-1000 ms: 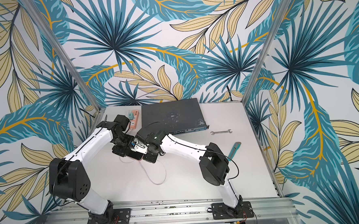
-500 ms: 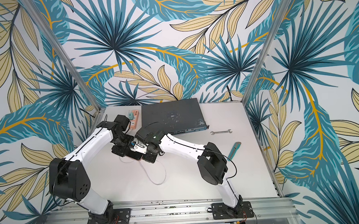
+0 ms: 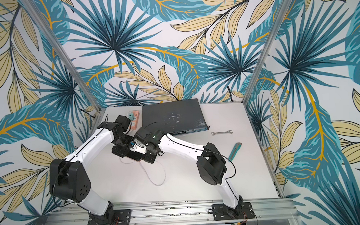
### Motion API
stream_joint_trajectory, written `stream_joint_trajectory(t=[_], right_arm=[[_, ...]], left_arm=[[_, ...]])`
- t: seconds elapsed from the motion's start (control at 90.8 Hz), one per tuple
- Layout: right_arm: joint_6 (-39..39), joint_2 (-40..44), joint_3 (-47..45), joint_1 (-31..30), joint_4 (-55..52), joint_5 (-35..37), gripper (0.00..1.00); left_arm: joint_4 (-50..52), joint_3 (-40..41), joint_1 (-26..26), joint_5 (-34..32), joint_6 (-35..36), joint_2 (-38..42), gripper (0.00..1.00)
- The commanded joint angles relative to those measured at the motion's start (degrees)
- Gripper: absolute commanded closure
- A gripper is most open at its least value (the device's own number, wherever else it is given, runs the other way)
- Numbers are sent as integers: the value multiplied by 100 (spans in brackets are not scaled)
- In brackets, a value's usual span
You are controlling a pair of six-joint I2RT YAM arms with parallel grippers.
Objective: Plug the charging cable into the phone
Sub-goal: Insert the charging cable into the phone.
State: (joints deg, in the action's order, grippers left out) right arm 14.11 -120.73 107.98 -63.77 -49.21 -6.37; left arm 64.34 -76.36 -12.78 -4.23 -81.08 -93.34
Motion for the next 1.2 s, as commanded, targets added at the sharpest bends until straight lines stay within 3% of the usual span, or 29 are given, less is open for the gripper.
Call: stream_joint_trajectory(t=[0.0,0.76,0.804,0.903,0.925,1.19], right_arm=[[-94,-89,201,-57,603,-388,100],[-109,-65,293,42,709,-458,100],[-129,-67,293,48,711,-426,87],[-173,-44,258,56,731,-286,11],[-183,-33,236,57,743,-229,3],[-175,88,47,83,770,-68,0]], left_arm=[[-92,-65,-138,361,-139,77,100],[-193,8,-137,456,-208,35,100],[-196,7,-137,459,-207,34,100],[-198,7,-133,458,-203,35,100],[-195,7,-130,458,-199,31,100],[-194,33,-120,449,-185,78,100]])
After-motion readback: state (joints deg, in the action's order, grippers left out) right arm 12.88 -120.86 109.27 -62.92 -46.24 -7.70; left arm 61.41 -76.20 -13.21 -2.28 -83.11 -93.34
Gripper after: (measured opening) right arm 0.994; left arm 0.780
